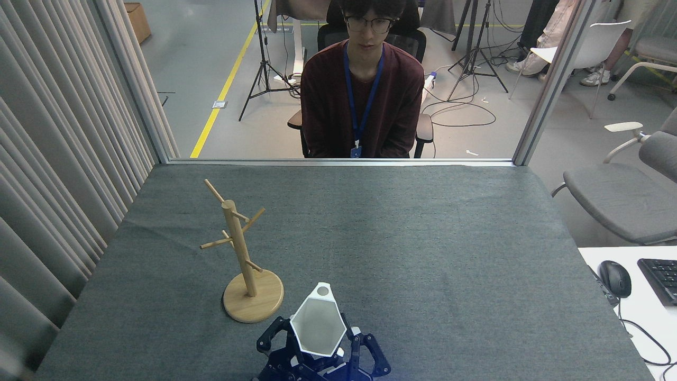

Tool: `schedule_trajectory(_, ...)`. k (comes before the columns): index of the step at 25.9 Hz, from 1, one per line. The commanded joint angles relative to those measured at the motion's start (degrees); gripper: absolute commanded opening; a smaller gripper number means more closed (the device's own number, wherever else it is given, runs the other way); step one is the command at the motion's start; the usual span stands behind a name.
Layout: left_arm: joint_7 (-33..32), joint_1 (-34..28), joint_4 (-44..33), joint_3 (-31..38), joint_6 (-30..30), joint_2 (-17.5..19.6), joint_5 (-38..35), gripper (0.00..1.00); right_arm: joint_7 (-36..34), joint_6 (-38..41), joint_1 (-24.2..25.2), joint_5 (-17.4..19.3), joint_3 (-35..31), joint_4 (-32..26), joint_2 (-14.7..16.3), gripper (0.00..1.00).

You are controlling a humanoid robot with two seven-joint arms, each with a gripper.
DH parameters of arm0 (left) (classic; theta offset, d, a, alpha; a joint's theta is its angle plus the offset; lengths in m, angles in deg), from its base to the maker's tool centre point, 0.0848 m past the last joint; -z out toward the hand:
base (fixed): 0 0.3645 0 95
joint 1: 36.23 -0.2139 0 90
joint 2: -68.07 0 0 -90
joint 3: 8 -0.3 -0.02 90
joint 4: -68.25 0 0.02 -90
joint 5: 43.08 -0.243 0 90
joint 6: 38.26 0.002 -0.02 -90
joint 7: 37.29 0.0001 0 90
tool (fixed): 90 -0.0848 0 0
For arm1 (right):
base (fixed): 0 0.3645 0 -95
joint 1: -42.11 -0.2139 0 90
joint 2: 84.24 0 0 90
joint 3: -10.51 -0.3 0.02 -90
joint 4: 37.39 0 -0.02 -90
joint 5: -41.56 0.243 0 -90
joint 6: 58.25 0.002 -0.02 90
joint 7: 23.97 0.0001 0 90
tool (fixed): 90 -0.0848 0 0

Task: Hang cup on storage rack
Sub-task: 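Grasp the white cup with the left gripper beside the right gripper, then open the right gripper and carry the cup with the left gripper toward the rack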

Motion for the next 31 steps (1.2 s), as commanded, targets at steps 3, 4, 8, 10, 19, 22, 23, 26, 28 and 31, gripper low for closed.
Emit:
schedule_trajectory(3, 0.5, 0.3, -0.2, 0.0, 0.2, 0.2, 0.0, 0.4, 0.0, -0.1, 0.1, 0.1, -0.3, 0.1, 0.0, 0.96)
schedule_trajectory(4, 0.5, 0.3, -0.2, 0.0, 0.2, 0.2, 0.0, 0.4, -0.8, -0.1, 0.1, 0.1, -0.3, 0.1, 0.0, 0.98)
schedule_trajectory(8, 0.5, 0.3, -0.2, 0.0, 0.2, 0.2, -0.1, 0.4, -3.5, 0.0, 0.1, 0.4, 0.0, -1.5, 0.1, 0.99)
schedule_trajectory(10, 0.6, 0.3, 0.1, 0.0, 0.2, 0.3, -0.1, 0.4, -4.4, 0.8, 0.2, 0.6, 1.0, -5.6, 0.1, 0.99)
schedule_trajectory(19, 1.1, -0.3, 0.1, 0.6, 1.6, 0.0, -0.2, 0.41, 1.3, -7.8, -10.6, 26.6, -19.9, 0.8, -1.2, 0.99)
schedule_trajectory(22, 1.3, -0.7, -0.2, 1.9, 5.8, 0.0, 0.1, 0.41, 2.3, -6.0, -9.4, 22.7, -21.1, 3.8, 0.7, 0.98)
schedule_trajectory(23, 1.4, -1.2, -0.7, 3.3, 7.0, -0.1, 0.1, 0.41, 2.4, -5.0, -7.9, 19.9, -20.5, 3.2, 2.6, 0.99)
schedule_trajectory(26, 1.4, -3.2, -4.3, 9.7, 8.1, -0.3, 0.1, 0.41, 2.4, -4.7, -5.8, 15.8, -20.4, 3.1, 4.4, 0.98)
schedule_trajectory(28, 1.4, -3.1, -6.2, 14.0, 9.7, -0.3, 0.2, 0.4, 2.4, -4.8, -4.9, 15.6, -20.5, 3.3, 4.6, 0.99)
schedule_trajectory(31, 1.3, -2.6, -7.6, 20.3, 10.6, 0.1, 0.1, 0.4, 2.4, -4.8, -4.3, 15.3, -20.5, 3.3, 4.7, 0.98)
